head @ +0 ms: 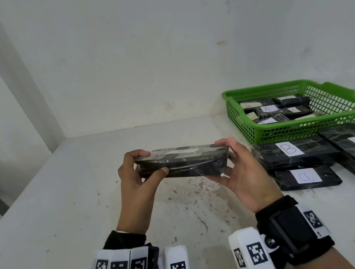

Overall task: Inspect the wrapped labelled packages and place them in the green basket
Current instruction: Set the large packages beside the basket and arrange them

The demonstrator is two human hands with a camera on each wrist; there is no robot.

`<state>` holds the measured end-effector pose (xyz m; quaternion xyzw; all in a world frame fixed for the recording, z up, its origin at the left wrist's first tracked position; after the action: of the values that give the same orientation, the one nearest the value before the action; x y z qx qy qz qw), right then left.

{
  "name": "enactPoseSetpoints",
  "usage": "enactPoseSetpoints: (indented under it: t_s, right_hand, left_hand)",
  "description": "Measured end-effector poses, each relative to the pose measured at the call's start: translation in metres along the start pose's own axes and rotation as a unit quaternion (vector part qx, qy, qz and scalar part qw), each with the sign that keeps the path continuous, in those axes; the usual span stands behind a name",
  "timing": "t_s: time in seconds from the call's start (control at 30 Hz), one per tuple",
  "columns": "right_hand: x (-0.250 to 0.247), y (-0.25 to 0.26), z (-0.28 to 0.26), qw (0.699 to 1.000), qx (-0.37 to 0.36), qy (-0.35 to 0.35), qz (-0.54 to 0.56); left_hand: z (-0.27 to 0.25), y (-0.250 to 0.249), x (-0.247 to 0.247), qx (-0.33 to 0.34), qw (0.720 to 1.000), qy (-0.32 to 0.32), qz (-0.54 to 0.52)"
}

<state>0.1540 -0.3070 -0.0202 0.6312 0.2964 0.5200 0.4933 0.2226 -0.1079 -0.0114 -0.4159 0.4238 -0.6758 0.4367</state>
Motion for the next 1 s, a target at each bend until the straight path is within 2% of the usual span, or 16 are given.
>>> enactPoseSetpoints:
  t_s: [0.2,0.37,0.47,0.57,0.77,0.9,1.0]
  right_hand:
    - [-0.003,0.003,0.002,1.0,-0.022,0.009,-0.016]
    - [0.004,0.004,-0.002,0.995,-0.022,0.06,-0.078]
    - [0.008,0.006,-0.002,0.994,-0.033,0.093,-0.038]
    - [0.008,0.006,-0.002,0.993,-0.073,0.09,-0.001]
    - [0.011,0.003,-0.002,0.992,-0.108,0.063,-0.036]
    - [0.015,0.0,-0.004,0.989,-0.1,0.094,-0.049]
    - [0.015,-0.001,-0.003,0.99,-0.108,0.073,-0.05]
  left_hand:
    - [0.002,0.005,-0.001,-0.001,0.998,-0.012,-0.055]
    - [0.002,0.009,0.002,-0.02,0.998,0.004,-0.056]
    - [0.002,0.009,0.004,-0.027,0.998,0.01,-0.053]
    - [0.0,0.009,0.008,-0.031,0.998,0.009,-0.054]
    - [-0.006,0.002,0.021,-0.041,0.984,0.11,-0.135]
    - [-0.007,0.001,0.021,0.001,0.992,0.076,-0.096]
    - [-0.006,0.004,0.02,0.007,0.993,0.057,-0.099]
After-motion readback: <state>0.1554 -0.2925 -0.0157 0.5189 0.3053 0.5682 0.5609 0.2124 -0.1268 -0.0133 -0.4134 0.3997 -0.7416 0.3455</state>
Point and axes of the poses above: each hand's wrist, its own z-axis towards the middle knuckle, its own x-axis out of the palm, y = z × x, the point moved 4 cm from there along z, towards the middle knuckle, and after that the axes turned 7 degrees about -z, right-handed, at the moved point
